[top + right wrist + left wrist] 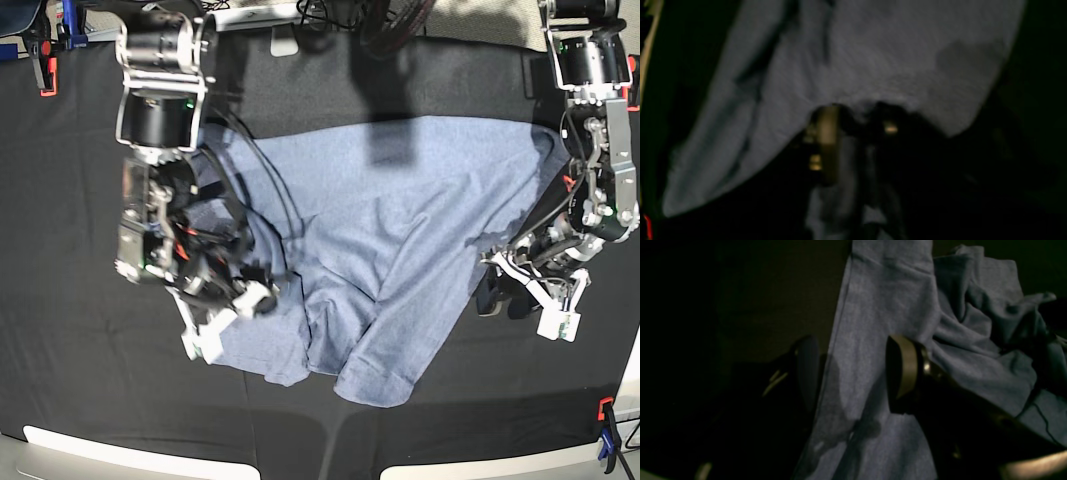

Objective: Layout the t-shirt on the table in an organized manner, then fold the t-shirt properly
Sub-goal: 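Pull the hem with the right gripper away from the left gripper to spread it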

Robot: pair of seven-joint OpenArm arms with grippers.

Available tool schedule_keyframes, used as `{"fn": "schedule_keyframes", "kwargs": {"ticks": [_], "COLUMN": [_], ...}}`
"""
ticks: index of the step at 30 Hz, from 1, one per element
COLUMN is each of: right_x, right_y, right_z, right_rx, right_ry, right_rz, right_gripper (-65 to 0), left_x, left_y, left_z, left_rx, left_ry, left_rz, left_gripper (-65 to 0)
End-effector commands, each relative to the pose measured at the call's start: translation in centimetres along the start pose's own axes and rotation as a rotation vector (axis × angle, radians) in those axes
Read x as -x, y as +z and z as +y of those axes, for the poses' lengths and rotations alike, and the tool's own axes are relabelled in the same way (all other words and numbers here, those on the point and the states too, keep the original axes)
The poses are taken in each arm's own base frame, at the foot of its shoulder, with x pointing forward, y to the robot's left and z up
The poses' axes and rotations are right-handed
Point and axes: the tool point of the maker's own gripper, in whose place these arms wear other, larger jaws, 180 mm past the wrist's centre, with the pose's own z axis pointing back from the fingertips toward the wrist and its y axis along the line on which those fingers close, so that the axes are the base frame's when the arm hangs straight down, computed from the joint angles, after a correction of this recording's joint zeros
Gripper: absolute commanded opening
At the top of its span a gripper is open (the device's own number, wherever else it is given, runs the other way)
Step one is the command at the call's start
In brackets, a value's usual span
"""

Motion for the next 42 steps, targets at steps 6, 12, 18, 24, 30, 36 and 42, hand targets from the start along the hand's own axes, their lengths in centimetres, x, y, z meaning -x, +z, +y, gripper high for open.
{"fn": "schedule_keyframes", "kwargs": {"ticks": [6,12,18,24,30,36,42], "right_x": [-6.9,-14.4,-18.8,-22.3,-24.0,-24.9,-24.7], "right_y": [1.1,3.6,3.0,2.9,2.4,3.2,3.1], "right_z": [-3.2,-6.0,-10.3,-11.6,-10.2,-11.0,-11.1], "right_rx": [0.238,0.333,0.366,0.422,0.472,0.574,0.574], "right_ry": [0.304,0.405,0.359,0.462,0.639,0.644,0.640], "right_rz": [-0.147,-0.308,-0.307,-0.303,-0.319,-0.361,-0.345], "right_gripper": [-65.0,-65.0,-65.0,-65.0,-65.0,-65.0,-41.7], "left_x": [-2.1,-2.2,-2.2,-2.2,-2.2,-2.1,-2.1], "left_y": [0.2,0.2,0.2,0.2,0.2,0.2,0.2], "left_z": [0.1,0.0,0.0,0.0,0.0,0.0,0.0], "left_rx": [0.003,0.012,0.012,0.012,0.011,0.011,0.011], "left_ry": [-0.012,-0.002,-0.002,-0.002,-0.002,-0.002,-0.003], "left_rz": [-0.055,-0.061,-0.061,-0.061,-0.059,-0.053,-0.053], "left_gripper": [-35.6,-35.6,-35.6,-35.6,-35.6,-35.6,-35.6]}}
